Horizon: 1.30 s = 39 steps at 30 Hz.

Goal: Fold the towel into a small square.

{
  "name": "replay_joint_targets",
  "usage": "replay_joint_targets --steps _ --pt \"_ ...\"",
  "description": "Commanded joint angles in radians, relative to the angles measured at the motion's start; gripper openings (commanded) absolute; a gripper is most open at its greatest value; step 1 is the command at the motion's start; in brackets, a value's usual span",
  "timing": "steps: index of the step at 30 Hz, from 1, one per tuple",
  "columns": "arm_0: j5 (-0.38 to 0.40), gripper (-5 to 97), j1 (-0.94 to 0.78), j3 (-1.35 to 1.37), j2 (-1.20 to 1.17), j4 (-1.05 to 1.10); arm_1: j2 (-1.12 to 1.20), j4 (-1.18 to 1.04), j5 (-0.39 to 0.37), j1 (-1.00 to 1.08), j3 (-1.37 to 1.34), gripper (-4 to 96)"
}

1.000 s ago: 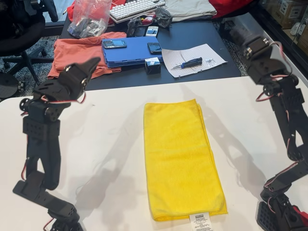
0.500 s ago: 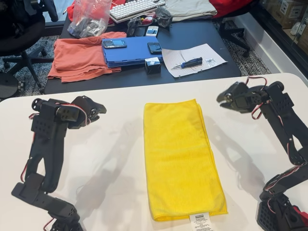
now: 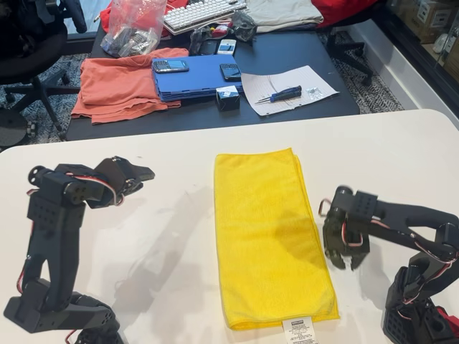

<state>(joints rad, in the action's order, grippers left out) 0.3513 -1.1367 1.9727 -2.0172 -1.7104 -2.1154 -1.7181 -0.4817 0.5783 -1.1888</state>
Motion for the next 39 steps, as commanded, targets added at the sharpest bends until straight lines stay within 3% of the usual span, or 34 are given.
replay_joint_targets --steps 1,9,18,24,29,34,39 --pt "0.0 7 -0.003 0.063 -0.015 0.063 -0.018 0.003 0.002 0.009 0.006 11.4" --pt "0.046 25 -0.156 0.221 -0.003 0.229 -0.014 0.003 0.002 0.003 0.0 11.4" --pt "0.058 25 -0.296 0.328 0.0 0.44 -0.021 0.003 0.002 -0.005 0.011 11.4" --pt "0.002 25 -0.443 0.394 0.003 0.683 -0.028 0.003 0.002 -0.006 0.012 11.4" --pt "-0.089 18 -0.534 0.37 0.003 0.776 -0.026 0.003 0.0 -0.008 0.014 11.4" --pt "-0.103 -1 -0.623 0.295 0.003 0.767 -0.031 0.003 0.0 -0.021 0.046 11.4" --pt "-0.091 1 -0.68 0.121 -0.012 0.753 -0.014 0.003 0.0 -0.155 0.114 11.4"
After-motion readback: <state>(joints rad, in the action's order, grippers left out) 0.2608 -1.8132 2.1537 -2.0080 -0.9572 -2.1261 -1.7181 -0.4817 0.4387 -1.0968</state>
